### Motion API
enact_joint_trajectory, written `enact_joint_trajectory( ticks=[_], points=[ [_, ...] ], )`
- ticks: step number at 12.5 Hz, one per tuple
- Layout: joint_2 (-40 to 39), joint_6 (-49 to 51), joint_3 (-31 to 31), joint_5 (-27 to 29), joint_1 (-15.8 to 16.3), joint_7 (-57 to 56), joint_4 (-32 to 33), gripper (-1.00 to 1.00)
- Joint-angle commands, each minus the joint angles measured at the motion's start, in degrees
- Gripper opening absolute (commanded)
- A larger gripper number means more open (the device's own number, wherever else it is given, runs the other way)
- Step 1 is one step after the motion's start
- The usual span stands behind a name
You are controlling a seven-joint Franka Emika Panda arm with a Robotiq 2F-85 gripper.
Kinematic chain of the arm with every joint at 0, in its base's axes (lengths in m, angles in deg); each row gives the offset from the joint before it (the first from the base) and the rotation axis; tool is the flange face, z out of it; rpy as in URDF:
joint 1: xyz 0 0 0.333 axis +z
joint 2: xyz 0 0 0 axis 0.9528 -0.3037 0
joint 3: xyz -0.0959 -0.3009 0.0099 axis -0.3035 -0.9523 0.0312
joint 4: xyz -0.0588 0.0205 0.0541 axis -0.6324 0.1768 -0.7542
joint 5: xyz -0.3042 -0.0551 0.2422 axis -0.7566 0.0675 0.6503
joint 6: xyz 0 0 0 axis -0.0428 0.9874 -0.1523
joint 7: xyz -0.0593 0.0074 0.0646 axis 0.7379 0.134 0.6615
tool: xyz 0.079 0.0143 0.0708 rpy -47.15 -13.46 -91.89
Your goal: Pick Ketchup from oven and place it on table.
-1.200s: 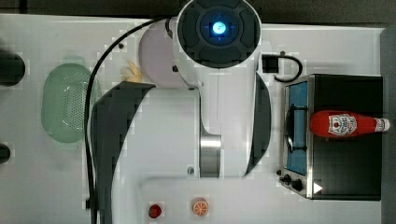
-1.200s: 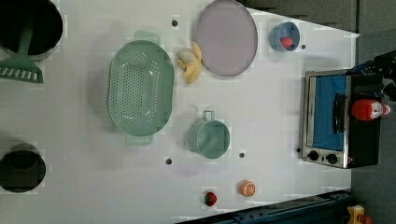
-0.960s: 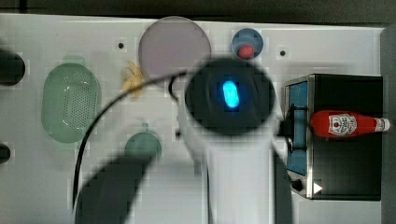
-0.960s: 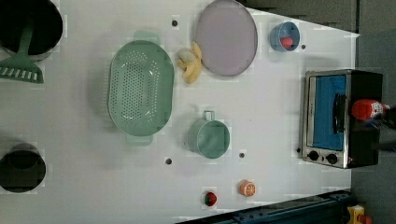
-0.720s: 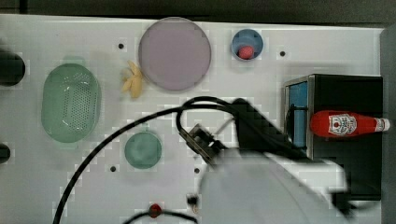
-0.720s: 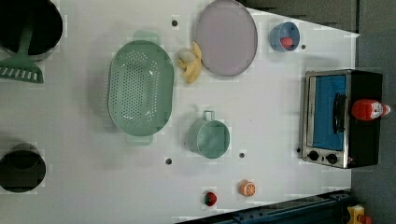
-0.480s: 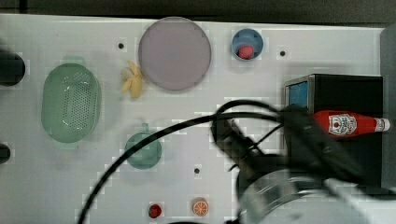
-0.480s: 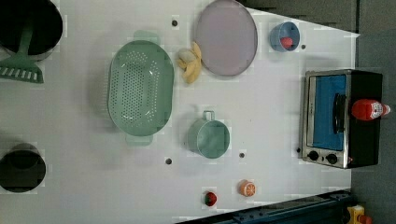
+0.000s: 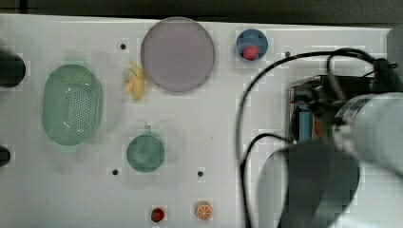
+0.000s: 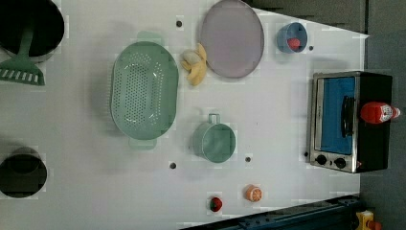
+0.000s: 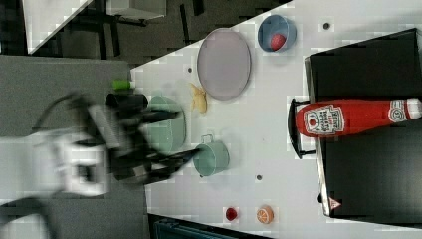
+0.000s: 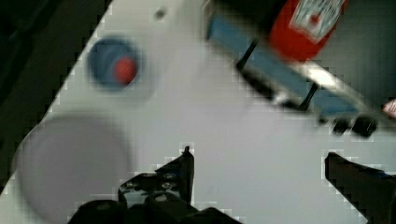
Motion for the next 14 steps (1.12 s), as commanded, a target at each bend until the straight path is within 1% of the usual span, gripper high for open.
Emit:
enact_joint_trajectory(
  ticks=[1,5,7,11,14],
  points=[
    [-3.42,-6.54,-5.76,1.02,-2.28,-0.8,1.62,1.0],
    [-11.45,-15.33,-11.41,1.86,-2.52,-0.8,1.62,1.0],
    [-15.08,-19.66,-13.22,5.1,-2.97,-0.8,1.63,1.0],
    [-20.55,-20.18,-14.63,13.65,-4.29,-0.8,1.68,1.0],
    [-23.2,-21.02,-14.65,16.17,-4.87,-0.8,1.74,1.0]
  ],
)
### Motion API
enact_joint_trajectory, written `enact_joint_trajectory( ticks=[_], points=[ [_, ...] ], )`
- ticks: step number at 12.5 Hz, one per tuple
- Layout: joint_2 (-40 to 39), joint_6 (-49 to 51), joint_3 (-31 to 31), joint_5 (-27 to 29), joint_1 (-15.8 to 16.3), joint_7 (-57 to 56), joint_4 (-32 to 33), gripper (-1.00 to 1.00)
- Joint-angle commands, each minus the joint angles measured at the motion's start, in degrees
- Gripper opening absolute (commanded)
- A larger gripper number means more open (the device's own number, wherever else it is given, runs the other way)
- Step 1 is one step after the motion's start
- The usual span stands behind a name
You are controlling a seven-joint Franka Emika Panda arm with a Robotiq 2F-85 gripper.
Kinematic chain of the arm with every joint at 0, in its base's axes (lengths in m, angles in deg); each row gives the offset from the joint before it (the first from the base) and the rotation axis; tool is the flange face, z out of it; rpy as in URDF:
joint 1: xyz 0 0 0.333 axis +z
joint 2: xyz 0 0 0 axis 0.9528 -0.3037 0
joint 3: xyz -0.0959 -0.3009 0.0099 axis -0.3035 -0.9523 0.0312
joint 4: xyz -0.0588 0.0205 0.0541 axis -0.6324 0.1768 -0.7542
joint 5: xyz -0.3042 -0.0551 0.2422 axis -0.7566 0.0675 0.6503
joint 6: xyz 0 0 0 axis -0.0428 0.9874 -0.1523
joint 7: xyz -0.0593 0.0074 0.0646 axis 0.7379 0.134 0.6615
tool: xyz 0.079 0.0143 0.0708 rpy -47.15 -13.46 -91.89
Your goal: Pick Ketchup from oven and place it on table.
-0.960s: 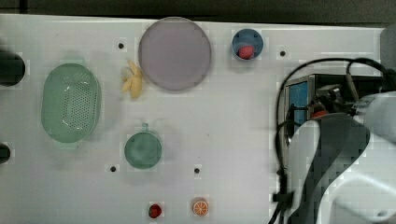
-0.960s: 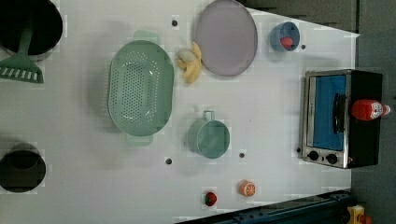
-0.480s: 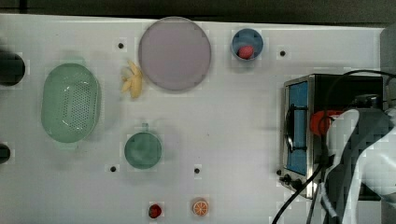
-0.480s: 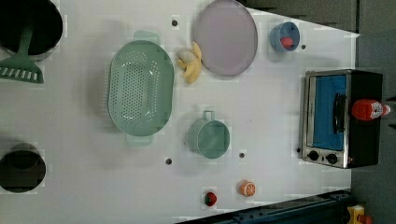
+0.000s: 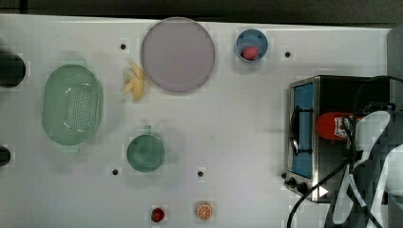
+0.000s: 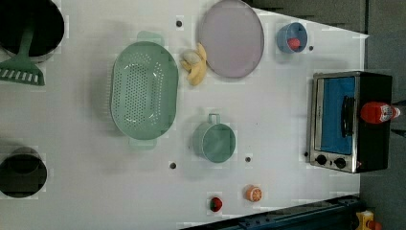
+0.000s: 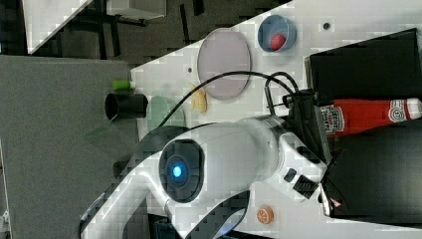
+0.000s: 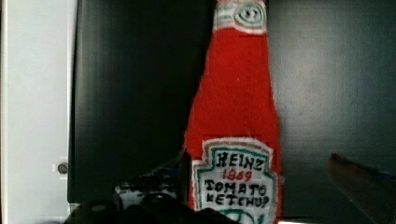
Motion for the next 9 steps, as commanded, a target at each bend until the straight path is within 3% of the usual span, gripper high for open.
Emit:
enact_joint_trajectory(
  ticks=[1,4,6,7,9],
  points=[
    [-2.28,-1.48,1.21,2.53,0.25,-0.75,-0.65,1.0],
    [-3.79,-1.46,1.19,3.64,0.11,-0.75,-0.49,0.92],
    [-4.12,-1.59,1.28,3.63,0.13,-0.75,-0.2,0.43],
    [-3.92,-1.5,1.29,3.63,0.22,-0.75,-0.24,0.29],
    [-3.8,-1.49,1.2,3.62,0.17,-0.76,-0.29,0.29]
  ],
)
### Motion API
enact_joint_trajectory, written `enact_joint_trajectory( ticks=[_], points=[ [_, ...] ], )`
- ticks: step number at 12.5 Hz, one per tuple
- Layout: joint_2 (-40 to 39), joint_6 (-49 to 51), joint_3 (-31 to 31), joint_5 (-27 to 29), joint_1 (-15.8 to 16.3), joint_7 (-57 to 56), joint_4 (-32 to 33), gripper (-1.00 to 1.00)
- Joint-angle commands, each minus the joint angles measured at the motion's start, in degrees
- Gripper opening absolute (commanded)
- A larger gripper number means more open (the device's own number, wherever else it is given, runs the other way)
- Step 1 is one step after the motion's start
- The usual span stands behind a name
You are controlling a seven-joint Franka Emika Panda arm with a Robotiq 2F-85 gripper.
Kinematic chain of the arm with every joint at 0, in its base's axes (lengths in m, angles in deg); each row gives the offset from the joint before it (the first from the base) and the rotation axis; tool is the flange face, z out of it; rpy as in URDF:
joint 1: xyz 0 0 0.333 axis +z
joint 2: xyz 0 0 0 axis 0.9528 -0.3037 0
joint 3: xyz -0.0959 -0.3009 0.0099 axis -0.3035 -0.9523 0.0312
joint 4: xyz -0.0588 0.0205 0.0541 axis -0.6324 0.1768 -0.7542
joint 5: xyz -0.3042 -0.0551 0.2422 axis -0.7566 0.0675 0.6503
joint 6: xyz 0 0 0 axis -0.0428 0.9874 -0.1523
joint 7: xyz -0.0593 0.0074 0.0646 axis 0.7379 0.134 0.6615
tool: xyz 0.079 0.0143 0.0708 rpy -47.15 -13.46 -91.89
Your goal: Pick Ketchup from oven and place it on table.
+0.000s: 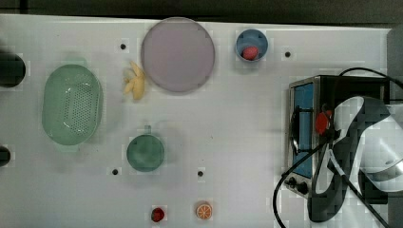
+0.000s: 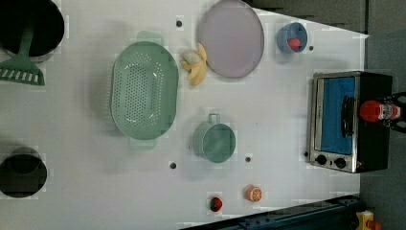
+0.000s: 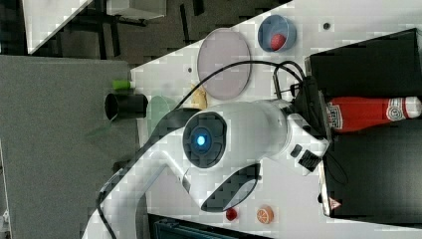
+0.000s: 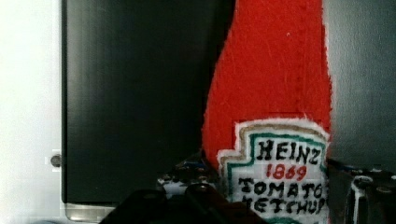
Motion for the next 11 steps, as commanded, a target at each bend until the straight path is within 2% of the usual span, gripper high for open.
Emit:
enact_joint_trajectory(
  ticks=[1,3,7,11],
  points=[
    [1.71,1.22,0.63,-0.4,-1.34,-0.7,-0.64,0.29],
    [3.2,2.46,0.8,-1.81,-0.64,-1.46,-3.0,0.29],
    [8.07,13.51,2.12,-8.47,2.46,-8.24,-9.58,0.29],
    [12.74,18.75,7.47,-8.51,5.96,-20.35,-11.75,0.29]
  ],
)
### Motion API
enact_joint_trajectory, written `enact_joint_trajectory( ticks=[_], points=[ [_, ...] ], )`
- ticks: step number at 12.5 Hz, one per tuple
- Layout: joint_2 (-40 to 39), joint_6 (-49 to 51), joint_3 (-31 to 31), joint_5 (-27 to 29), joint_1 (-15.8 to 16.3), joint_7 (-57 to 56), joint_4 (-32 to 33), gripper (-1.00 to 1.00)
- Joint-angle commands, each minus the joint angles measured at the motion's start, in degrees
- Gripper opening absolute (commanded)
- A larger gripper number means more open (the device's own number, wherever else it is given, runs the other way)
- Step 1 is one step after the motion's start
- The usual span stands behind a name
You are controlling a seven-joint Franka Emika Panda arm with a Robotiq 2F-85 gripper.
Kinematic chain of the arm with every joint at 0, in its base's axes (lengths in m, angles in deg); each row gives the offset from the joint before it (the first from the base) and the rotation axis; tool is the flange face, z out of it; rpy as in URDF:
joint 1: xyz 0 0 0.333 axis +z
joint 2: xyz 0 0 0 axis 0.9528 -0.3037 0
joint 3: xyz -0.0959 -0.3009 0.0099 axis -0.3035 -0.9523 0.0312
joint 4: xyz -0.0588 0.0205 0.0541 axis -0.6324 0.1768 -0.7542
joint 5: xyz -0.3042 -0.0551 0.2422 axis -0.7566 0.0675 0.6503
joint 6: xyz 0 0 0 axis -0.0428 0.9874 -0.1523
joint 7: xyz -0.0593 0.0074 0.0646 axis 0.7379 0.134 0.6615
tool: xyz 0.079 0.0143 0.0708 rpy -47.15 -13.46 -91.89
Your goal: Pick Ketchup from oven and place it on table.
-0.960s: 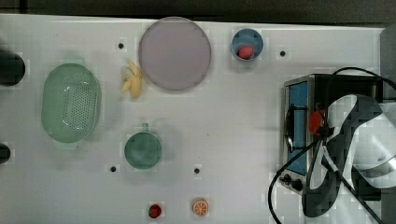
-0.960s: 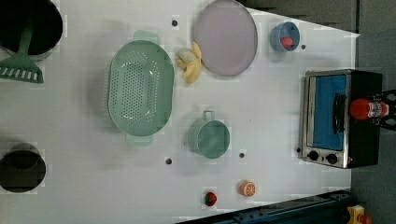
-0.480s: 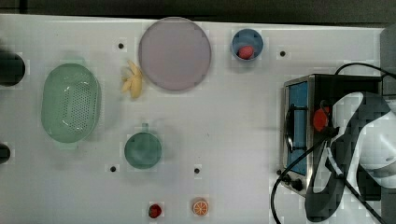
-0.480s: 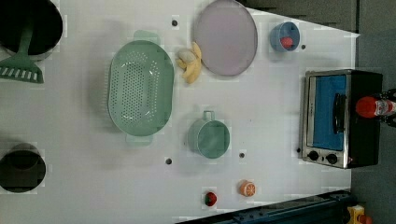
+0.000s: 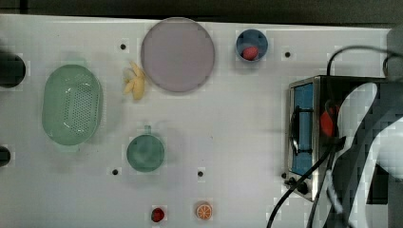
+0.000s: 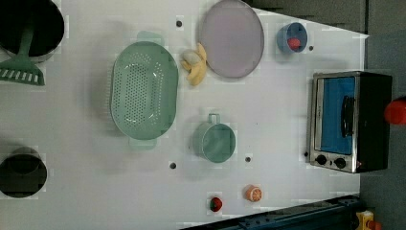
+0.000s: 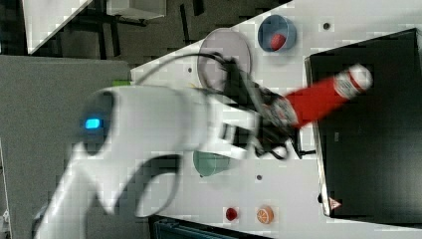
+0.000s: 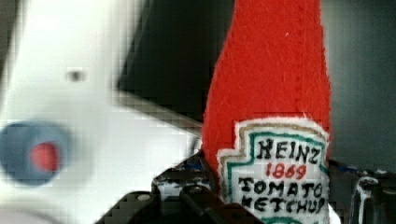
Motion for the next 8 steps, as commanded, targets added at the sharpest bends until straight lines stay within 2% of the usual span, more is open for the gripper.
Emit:
enact_joint_trajectory(
  ticks=[1,4,8],
  points=[
    [5.94,3.0,5.43,0.87,5.95,-12.46,-1.67,0.29],
    [6.16,3.9,11.85,0.86,7.83,-18.17,-1.28,0.29],
    [6.28,3.7,18.08,0.09,9.7,-14.9,3.36,0.29]
  ],
)
